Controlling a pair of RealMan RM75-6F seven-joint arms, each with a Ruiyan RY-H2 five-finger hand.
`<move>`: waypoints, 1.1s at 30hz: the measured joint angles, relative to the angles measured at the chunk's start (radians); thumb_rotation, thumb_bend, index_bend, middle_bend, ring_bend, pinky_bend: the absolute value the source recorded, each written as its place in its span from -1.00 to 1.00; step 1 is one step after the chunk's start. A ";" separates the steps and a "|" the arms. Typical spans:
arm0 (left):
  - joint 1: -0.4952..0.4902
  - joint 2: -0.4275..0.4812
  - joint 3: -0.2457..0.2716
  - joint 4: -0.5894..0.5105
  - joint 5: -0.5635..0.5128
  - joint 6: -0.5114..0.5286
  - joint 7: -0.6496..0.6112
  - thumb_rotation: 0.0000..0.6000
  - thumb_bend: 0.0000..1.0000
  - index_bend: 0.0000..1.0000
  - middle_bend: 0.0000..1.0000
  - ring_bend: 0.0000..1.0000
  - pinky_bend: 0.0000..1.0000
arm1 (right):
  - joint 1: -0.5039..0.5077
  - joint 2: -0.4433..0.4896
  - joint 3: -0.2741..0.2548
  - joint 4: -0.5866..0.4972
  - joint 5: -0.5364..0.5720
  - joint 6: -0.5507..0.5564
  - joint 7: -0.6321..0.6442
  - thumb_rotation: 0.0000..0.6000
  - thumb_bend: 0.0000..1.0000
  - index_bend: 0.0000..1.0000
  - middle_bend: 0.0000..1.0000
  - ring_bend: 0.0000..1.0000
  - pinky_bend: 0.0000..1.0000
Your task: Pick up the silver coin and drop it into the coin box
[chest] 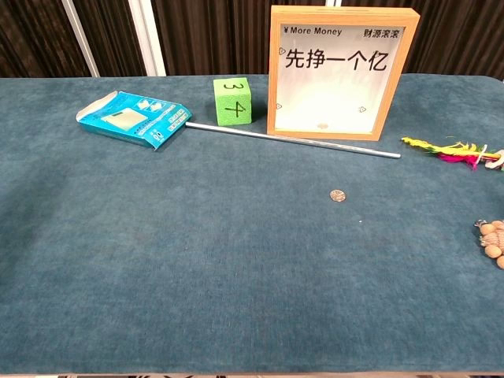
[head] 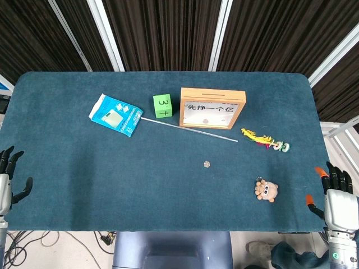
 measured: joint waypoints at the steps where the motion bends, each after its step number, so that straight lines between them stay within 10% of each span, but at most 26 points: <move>1: 0.000 0.000 0.000 0.000 0.001 0.000 0.000 1.00 -0.22 -0.68 -0.94 -0.92 -1.00 | 0.000 -0.001 0.000 0.002 -0.001 -0.001 -0.001 1.00 -0.20 -0.65 -0.93 -1.00 -1.00; 33: 0.004 -0.005 0.014 0.025 0.045 0.015 -0.026 1.00 -0.22 -0.69 -0.94 -0.92 -1.00 | 0.037 -0.001 0.012 -0.015 0.005 -0.089 0.058 1.00 -0.20 -0.58 -0.93 -1.00 -1.00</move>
